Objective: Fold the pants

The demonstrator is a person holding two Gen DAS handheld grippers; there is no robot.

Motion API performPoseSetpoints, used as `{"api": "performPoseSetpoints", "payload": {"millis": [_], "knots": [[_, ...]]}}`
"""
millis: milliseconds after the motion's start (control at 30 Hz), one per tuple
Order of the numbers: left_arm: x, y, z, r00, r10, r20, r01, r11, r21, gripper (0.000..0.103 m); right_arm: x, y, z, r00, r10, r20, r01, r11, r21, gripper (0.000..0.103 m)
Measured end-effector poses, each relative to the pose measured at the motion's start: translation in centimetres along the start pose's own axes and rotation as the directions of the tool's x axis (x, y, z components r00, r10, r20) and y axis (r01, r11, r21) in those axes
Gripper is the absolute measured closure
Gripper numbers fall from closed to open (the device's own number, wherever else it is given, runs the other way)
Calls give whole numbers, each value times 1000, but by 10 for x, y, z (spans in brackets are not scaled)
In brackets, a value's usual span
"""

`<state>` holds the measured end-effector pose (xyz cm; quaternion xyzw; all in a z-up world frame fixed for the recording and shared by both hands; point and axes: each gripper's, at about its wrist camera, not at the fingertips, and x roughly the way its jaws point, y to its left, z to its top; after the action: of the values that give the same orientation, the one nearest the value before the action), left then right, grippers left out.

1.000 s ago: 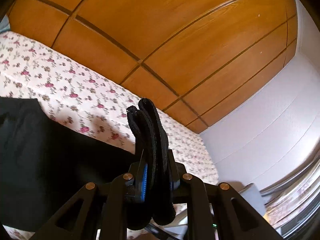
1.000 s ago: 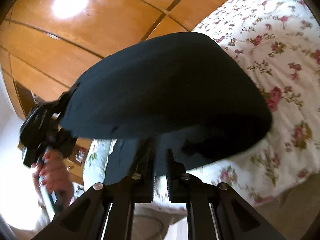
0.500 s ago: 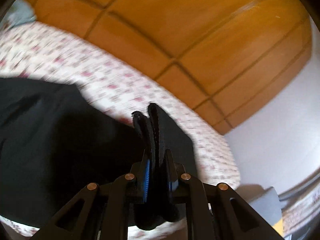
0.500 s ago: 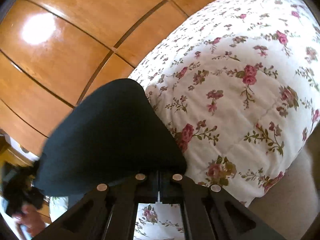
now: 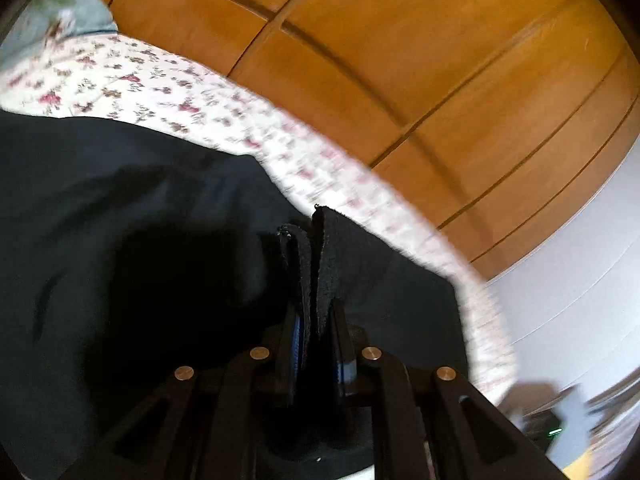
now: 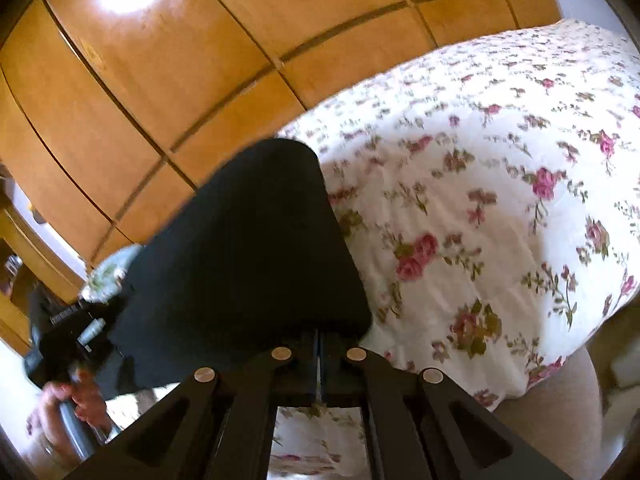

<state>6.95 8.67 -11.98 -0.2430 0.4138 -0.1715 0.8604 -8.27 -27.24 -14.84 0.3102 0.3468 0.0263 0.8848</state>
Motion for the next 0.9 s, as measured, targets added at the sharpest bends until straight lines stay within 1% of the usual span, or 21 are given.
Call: {"api": "performPoseSetpoints", "payload": {"millis": [33, 67, 133, 167, 233, 300, 333, 400, 433, 500, 533, 567, 600, 667, 700, 733, 767, 800, 833, 867, 900], "knots": [[7, 4, -4, 999, 33, -21, -33, 999, 3, 88, 0, -2, 0, 1000, 10, 1, -10, 1000, 11, 103], [12, 10, -9, 999, 42, -21, -42, 999, 6, 84, 1, -2, 0, 1000, 13, -2, -13, 1000, 12, 103], [11, 17, -15, 1000, 0, 17, 0, 1000, 15, 84, -1, 0, 0, 1000, 5, -15, -5, 1000, 0, 103], [9, 17, -16, 1000, -6, 19, 5, 1000, 26, 83, -3, 1, -2, 1000, 7, -23, -7, 1000, -7, 99], [6, 14, -16, 1000, -4, 11, 4, 1000, 27, 79, -11, 3, -7, 999, 9, -36, -10, 1000, -16, 99], [-2, 13, -17, 1000, -3, 22, 3, 1000, -3, 76, -19, 8, -11, 998, 53, -44, -54, 998, -20, 96], [-6, 14, -18, 999, 0, 32, 0, 1000, -11, 76, -23, 14, -12, 997, 72, -41, -74, 996, -43, 96], [-13, 15, -22, 999, 6, 45, -5, 1000, -15, 74, -36, 36, -13, 989, 144, -28, -146, 979, -144, 96], [-15, 14, -25, 999, 7, 50, -7, 1000, -10, 74, -40, 46, -12, 986, 166, -24, -168, 967, -194, 96], [-17, 10, -27, 998, 15, 57, -16, 1000, 13, 74, -44, 71, -7, 980, 197, -24, -194, 927, -320, 96], [-18, 6, -28, 998, 18, 60, -20, 999, 30, 74, -42, 82, -1, 979, 205, -21, -198, 908, -370, 96], [-18, 1, -28, 998, 22, 63, -25, 998, 54, 74, -37, 91, 6, 981, 193, -6, -179, 897, -404, 96], [-19, 2, -26, 998, 25, 65, -29, 997, 66, 74, -30, 97, 15, 986, 164, 13, -144, 895, -422, 94], [-15, -2, -23, 998, 34, 61, -38, 997, 74, 74, -5, 100, 33, 995, 97, 24, -77, 904, -421, 92], [-13, -4, -23, 998, 36, 53, -40, 997, 70, 74, 15, 96, 43, 999, 52, 13, -42, 913, -405, 92], [-9, -5, -24, 998, 38, 44, -41, 997, 66, 73, 26, 92, 47, 1000, 22, -2, -21, 919, -395, 92], [-6, -4, -24, 999, 42, 32, -44, 997, 62, 70, 40, 86, 50, 999, -30, -33, 15, 925, -379, 92], [-3, -3, -25, 999, 37, 18, -38, 998, 57, 68, 54, 74, 53, 996, -60, -64, 35, 939, -341, 96], [0, -3, -25, 1000, 29, 12, -29, 998, 55, 64, 59, 66, 54, 996, -59, -67, 36, 953, -302, 103], [1, -3, -26, 1000, 20, 8, -21, 998, 63, 60, 61, 53, 55, 998, -32, -59, 17, 970, -241, 103], [3, -5, -27, 1000, 23, 8, -24, 996, 90, 59, 60, 43, 56, 999, -3, -48, -7, 982, -191, 103]]}}
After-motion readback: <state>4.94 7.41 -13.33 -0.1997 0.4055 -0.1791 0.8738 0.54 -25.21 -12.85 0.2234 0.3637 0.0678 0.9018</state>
